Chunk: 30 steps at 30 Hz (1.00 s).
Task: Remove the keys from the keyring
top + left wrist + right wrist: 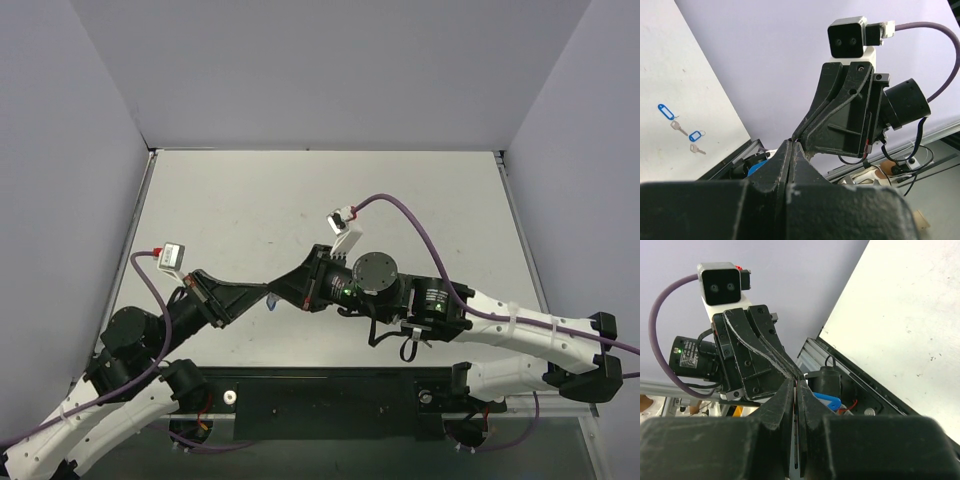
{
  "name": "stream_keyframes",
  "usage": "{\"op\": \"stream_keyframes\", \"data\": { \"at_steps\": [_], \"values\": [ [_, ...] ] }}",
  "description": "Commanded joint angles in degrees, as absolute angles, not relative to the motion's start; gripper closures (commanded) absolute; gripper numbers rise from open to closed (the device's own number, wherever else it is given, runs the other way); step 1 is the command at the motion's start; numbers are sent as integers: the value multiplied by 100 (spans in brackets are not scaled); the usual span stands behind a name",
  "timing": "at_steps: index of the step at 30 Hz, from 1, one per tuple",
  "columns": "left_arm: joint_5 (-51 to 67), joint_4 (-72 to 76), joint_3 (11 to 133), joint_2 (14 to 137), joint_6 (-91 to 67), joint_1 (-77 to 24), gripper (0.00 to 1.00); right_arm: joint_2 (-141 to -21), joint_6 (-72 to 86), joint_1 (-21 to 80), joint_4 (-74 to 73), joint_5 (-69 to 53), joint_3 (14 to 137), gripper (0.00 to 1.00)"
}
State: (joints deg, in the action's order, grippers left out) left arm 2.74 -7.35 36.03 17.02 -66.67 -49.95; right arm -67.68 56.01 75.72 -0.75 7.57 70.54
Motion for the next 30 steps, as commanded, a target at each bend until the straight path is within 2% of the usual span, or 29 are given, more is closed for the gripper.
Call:
{"op": "stream_keyframes", "data": {
  "at_steps": [1,30],
  "values": [
    [-193,-773,3560,1617,-6724,-5010,100,-6847,5809,7594,440,694,7058,100],
    [-1371,-1301,3428,1134,-7339,-5018,100,-7101,6144,7488,1134,809,6715,100]
  ]
}}
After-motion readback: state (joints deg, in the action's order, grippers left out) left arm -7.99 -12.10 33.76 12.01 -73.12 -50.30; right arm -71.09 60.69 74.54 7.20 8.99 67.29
